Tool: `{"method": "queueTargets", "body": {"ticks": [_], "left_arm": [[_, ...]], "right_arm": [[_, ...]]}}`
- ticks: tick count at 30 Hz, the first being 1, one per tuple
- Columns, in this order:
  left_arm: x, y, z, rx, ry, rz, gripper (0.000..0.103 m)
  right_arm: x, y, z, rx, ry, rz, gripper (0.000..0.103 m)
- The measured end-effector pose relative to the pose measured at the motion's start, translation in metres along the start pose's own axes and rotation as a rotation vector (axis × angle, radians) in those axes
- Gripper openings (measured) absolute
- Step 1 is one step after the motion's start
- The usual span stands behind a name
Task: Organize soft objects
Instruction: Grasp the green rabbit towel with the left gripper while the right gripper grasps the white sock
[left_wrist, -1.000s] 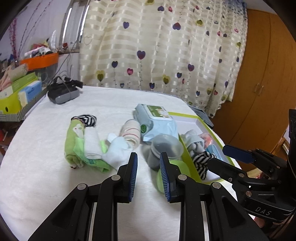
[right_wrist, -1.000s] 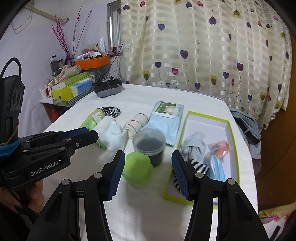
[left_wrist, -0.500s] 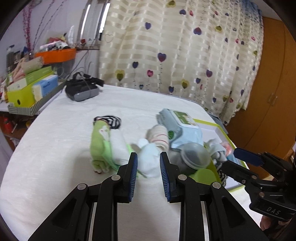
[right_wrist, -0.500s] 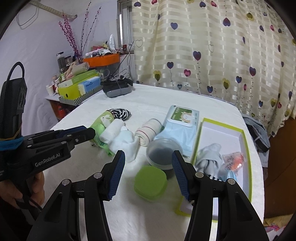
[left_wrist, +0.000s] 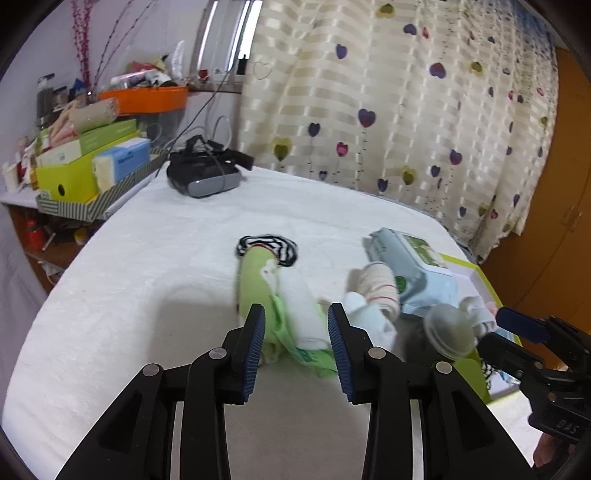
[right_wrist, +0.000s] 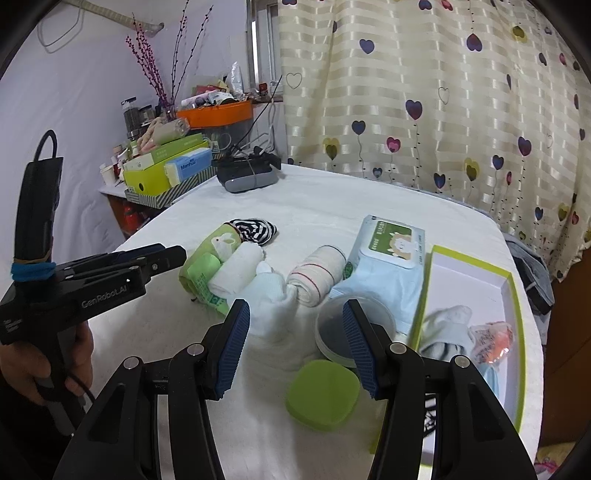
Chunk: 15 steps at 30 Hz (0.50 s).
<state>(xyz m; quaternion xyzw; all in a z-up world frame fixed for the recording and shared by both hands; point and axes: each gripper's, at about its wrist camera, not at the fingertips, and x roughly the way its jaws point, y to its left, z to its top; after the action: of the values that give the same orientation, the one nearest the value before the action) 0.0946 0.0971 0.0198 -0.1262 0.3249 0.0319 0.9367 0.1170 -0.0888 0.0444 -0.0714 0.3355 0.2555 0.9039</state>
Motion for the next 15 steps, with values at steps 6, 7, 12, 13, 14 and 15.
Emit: {"method": "queueTargets", "body": {"ticks": [6, 7, 12, 13, 14, 15], "left_arm": [[0.023, 0.019, 0.006, -0.041, 0.031, 0.032, 0.036], [0.027, 0.021, 0.006, -0.047, 0.038, 0.035, 0.036], [0.053, 0.024, 0.007, -0.048, 0.091, 0.044, 0.036], [0.057, 0.023, 0.006, -0.046, 0.102, 0.041, 0.036], [0.062, 0.022, 0.006, -0.043, 0.112, 0.043, 0.036], [0.065, 0.021, 0.005, -0.037, 0.117, 0.044, 0.036]], "right_arm": [[0.013, 0.004, 0.006, -0.020, 0.020, 0.016, 0.053], [0.016, 0.005, 0.007, -0.024, 0.022, 0.019, 0.053], [0.025, 0.008, 0.011, -0.035, 0.033, 0.037, 0.053], [0.027, 0.008, 0.011, -0.034, 0.037, 0.041, 0.053], [0.030, 0.008, 0.011, -0.034, 0.043, 0.045, 0.053], [0.032, 0.008, 0.011, -0.034, 0.047, 0.047, 0.053]]}}
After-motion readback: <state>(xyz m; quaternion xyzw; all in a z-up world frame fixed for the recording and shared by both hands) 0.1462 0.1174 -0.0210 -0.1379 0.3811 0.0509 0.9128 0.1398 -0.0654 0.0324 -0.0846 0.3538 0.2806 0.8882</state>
